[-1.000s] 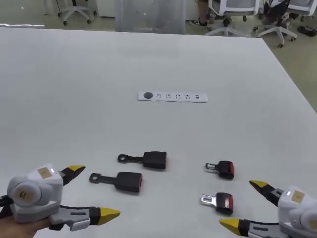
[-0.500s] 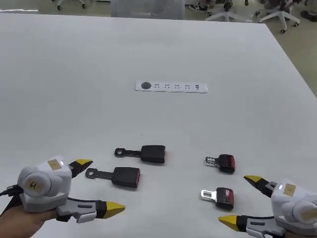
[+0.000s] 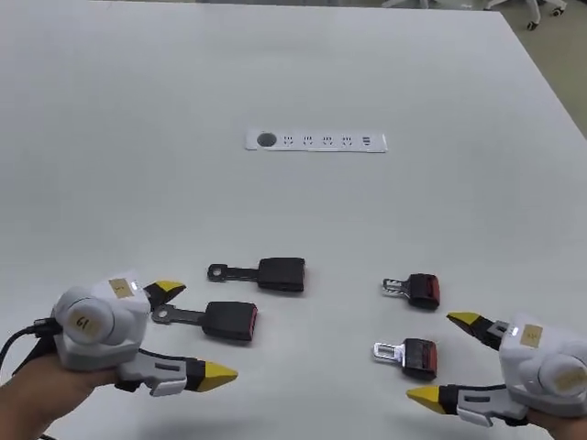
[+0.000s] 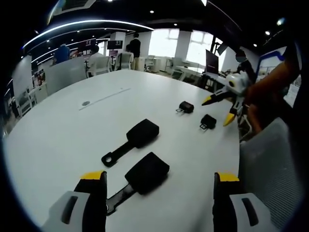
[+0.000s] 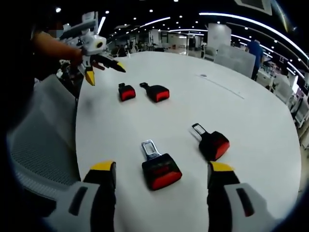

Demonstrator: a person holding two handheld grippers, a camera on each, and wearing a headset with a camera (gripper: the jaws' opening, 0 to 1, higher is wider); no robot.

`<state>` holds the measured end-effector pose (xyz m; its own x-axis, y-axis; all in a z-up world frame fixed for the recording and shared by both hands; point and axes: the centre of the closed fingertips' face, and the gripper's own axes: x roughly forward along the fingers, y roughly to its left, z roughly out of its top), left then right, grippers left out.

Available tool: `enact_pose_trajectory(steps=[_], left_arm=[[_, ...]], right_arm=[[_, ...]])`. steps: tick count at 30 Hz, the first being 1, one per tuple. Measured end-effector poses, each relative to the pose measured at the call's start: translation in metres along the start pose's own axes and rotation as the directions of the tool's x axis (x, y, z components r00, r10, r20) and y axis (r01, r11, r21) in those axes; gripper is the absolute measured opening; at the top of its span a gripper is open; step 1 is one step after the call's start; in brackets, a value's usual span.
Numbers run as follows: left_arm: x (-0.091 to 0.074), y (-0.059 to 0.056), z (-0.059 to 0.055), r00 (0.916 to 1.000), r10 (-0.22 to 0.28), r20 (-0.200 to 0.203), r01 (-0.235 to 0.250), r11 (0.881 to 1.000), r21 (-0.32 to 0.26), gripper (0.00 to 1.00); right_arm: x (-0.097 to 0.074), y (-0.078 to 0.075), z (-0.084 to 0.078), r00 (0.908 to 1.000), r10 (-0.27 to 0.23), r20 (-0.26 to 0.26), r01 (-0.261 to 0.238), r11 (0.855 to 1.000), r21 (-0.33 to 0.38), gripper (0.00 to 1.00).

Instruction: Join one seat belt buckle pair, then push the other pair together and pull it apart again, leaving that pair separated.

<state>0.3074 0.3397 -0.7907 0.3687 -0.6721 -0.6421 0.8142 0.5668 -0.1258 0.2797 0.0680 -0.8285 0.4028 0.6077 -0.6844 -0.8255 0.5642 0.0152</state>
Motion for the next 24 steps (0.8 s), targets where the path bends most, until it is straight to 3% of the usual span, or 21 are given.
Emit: enact_pose_trajectory(steps=[5, 11, 13, 21, 24], left_arm=[[0.015, 0.0, 0.0, 0.9994, -0.026, -0.024, 0.026, 1.0, 0.013, 0.89], [0.027, 0.004, -0.007, 0.9948, -0.067, -0.077, 0.074, 0.994, 0.08, 0.86], [0.031, 0.007, -0.01, 0.9913, -0.079, -0.105, 0.09, 0.99, 0.107, 0.84], [0.044, 0.02, -0.017, 0.9814, -0.113, -0.155, 0.137, 0.978, 0.156, 0.75], [0.046, 0.02, -0.018, 0.9767, -0.133, -0.169, 0.163, 0.97, 0.181, 0.72]], right_arm=[[0.003, 0.002, -0.004, 0.9996, 0.025, -0.011, -0.025, 1.0, -0.001, 0.75], [0.006, 0.003, -0.009, 0.9975, 0.063, -0.031, -0.063, 0.998, -0.003, 0.71], [0.007, 0.003, -0.01, 0.9963, 0.077, -0.037, -0.077, 0.997, -0.006, 0.7], [0.012, 0.002, -0.016, 0.9883, 0.143, -0.054, -0.142, 0.99, 0.017, 0.67], [0.012, 0.004, -0.017, 0.9846, 0.163, -0.063, -0.162, 0.987, 0.015, 0.63]])
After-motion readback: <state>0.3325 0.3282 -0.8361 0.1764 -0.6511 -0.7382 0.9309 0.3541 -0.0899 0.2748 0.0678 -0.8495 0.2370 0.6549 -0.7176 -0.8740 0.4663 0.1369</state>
